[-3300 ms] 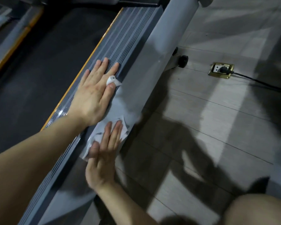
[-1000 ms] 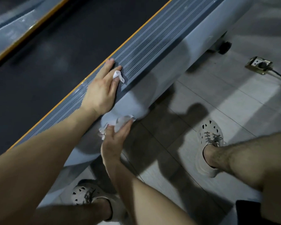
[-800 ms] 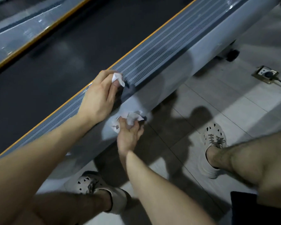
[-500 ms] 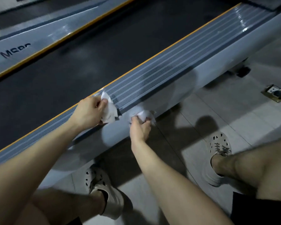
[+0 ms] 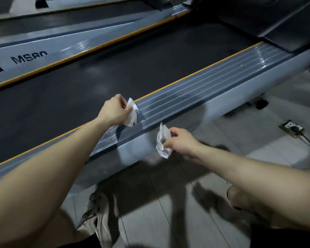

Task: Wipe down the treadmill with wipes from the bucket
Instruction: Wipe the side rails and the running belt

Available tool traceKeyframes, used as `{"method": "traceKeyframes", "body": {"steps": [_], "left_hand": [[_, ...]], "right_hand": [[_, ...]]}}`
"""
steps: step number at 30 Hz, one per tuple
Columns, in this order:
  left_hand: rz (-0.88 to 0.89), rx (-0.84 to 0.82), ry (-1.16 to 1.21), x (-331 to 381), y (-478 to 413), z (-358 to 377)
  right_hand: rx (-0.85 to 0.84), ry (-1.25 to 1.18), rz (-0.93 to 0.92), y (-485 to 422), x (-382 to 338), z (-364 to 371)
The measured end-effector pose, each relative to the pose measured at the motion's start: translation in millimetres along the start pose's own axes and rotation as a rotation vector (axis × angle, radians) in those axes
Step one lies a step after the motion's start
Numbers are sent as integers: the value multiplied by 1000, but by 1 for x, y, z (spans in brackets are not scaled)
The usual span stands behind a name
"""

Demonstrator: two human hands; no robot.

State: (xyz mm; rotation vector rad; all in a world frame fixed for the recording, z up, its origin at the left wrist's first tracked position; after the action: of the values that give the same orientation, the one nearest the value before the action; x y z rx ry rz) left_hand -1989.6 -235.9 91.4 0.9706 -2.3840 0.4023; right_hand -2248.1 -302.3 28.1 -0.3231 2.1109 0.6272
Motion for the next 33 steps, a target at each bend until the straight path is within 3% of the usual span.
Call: {"method": "traceKeyframes", "body": {"steps": [3,6,12,15,21,22,26,33], "left_hand": [[47,-36,-156,-14,3,12],[36,-16,-134,-22,4,8],[109,-44,-61,-23,16,-10],[39,-24,24,-14,32,-25],[-169,-437,451,-4,82,6],[-141,-513,462,2,89,13],[87,-785,362,25,114,35],[41,-743,373,37,118,36]], "right_hand": [[-98,62,-86,4,0,-20],[-106,-10,-69,5,5,-24],[-285,-64,-141,4,-13,-17],[-321,-106,-160,3,-18,-18],[-518,-155,-191,11,-29,-21],[-535,-157,-191,11,-29,-21],[-415,-129,-151,2,-23,-25],[-150,-174,-18,6,-15,-36]]}}
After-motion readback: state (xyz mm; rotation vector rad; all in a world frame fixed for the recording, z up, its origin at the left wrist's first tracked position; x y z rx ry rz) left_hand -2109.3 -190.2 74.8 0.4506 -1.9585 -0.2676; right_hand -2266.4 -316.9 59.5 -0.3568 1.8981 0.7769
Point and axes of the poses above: each hand's wrist, its own y-axis away from the middle knuckle, its own z-axis out of the palm, x = y × z, the point moved 7 cm from there along -y, towards the middle knuckle, and after that the axes turned 10 degrees about x, right-handed, at the moved point
